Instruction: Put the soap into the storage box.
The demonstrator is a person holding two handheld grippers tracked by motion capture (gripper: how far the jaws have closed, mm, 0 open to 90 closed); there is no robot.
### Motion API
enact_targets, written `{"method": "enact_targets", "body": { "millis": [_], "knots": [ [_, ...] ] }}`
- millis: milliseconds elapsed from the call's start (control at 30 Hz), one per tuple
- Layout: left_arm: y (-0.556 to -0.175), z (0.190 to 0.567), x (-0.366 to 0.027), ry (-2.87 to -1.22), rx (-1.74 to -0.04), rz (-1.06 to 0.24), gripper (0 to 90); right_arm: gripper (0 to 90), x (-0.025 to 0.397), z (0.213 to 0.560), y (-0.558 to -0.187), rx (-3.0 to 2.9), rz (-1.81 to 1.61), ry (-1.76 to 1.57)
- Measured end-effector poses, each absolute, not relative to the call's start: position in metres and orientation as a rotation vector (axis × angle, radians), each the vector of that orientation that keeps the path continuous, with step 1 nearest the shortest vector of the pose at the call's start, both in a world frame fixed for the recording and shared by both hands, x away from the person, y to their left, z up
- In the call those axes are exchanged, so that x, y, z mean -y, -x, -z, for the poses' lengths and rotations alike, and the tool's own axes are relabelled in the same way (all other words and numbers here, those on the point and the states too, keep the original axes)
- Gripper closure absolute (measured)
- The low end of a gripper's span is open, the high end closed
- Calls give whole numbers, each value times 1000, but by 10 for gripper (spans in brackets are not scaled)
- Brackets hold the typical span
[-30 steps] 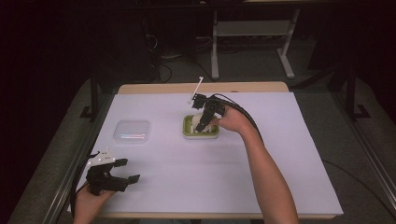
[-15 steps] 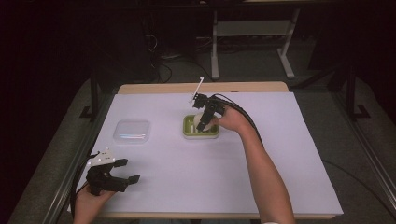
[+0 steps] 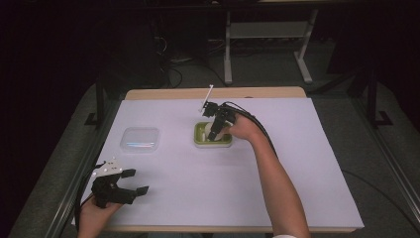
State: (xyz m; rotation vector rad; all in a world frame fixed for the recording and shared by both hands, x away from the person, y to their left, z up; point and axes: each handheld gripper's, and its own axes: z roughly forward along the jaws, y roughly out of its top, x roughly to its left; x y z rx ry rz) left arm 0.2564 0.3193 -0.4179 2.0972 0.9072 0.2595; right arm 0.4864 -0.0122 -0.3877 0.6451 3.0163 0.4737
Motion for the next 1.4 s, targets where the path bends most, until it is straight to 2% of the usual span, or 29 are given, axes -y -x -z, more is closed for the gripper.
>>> {"method": "enact_targets", "body": {
  "millis": [1400],
  "knots": [
    [-256,418,-318,-2106,-899,-265,153,238,11,391,-488,-3016,-469,-658]
  ]
}}
